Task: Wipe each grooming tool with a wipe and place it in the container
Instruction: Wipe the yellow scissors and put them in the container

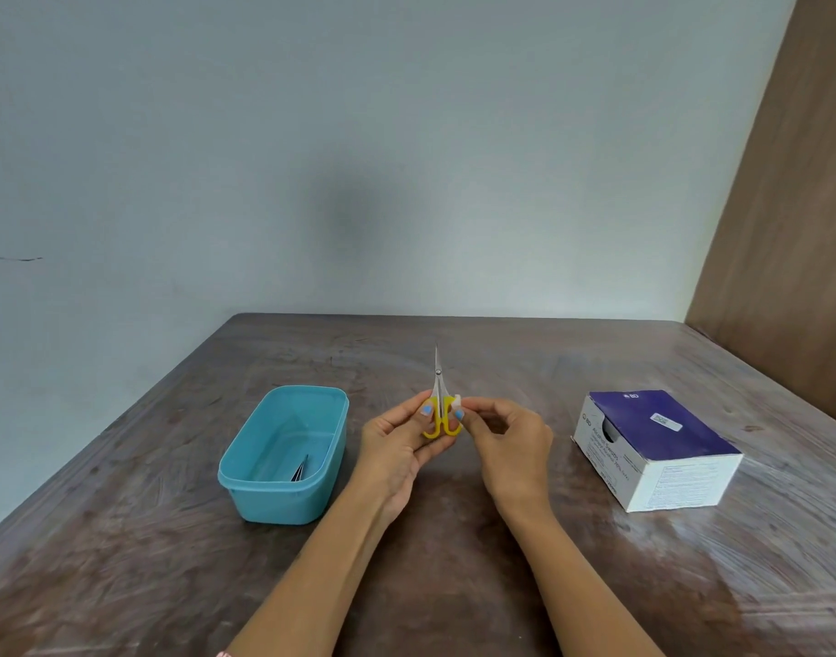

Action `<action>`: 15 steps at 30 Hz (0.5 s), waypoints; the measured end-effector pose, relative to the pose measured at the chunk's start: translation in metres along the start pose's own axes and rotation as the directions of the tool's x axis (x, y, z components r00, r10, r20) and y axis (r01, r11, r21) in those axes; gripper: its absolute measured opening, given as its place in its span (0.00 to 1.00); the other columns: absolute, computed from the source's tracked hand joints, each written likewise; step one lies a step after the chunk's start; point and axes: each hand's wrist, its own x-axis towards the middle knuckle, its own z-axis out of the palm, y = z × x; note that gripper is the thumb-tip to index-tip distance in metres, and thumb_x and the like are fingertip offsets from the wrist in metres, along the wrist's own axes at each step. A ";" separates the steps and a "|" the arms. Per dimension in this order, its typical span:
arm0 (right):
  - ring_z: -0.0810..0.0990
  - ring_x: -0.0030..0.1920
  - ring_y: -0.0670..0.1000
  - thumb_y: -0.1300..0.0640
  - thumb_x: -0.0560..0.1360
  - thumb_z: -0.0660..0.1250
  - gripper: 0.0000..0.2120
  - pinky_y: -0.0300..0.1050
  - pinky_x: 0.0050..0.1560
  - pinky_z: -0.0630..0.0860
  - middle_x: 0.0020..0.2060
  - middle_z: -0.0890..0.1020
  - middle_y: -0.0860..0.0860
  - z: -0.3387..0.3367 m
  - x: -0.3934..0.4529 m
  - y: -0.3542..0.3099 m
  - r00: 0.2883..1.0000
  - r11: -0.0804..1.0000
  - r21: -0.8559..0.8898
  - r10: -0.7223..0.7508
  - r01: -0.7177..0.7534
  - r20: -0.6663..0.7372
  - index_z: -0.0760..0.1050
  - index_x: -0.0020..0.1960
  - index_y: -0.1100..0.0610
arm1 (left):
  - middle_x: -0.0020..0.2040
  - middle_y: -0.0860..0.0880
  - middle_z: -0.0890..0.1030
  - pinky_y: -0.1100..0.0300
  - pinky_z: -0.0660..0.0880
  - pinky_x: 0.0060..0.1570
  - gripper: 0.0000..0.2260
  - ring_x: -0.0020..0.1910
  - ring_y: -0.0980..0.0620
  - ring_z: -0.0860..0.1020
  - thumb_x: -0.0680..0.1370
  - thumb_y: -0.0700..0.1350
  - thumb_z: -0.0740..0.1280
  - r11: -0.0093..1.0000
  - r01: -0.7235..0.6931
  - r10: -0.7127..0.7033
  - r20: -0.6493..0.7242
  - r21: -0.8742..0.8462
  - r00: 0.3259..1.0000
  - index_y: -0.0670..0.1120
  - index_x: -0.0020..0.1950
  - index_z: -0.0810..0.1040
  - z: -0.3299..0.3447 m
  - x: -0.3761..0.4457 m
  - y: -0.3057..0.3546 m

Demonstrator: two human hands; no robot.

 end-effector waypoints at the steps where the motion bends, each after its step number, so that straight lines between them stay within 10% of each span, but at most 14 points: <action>1: 0.80 0.37 0.35 0.61 0.70 0.73 0.05 0.24 0.37 0.72 0.32 0.81 0.39 0.000 0.000 0.000 1.000 1.000 0.008 0.010 -0.010 -0.003 0.84 0.44 0.54 | 0.48 0.41 0.84 0.54 0.81 0.46 0.09 0.48 0.46 0.83 0.76 0.35 0.63 1.000 -0.005 0.005 0.004 -0.010 1.000 0.40 0.54 0.79 0.000 0.000 0.000; 15: 0.81 0.36 0.41 0.55 0.69 0.75 0.02 0.34 0.40 0.76 0.31 0.81 0.43 0.004 -0.005 -0.001 0.987 0.986 -0.050 0.158 -0.157 0.032 0.82 0.40 0.53 | 0.45 0.44 0.85 0.58 0.82 0.42 0.09 0.44 0.49 0.84 0.76 0.35 0.63 0.998 -0.055 0.053 -0.050 -0.030 0.997 0.41 0.54 0.79 -0.002 0.004 -0.004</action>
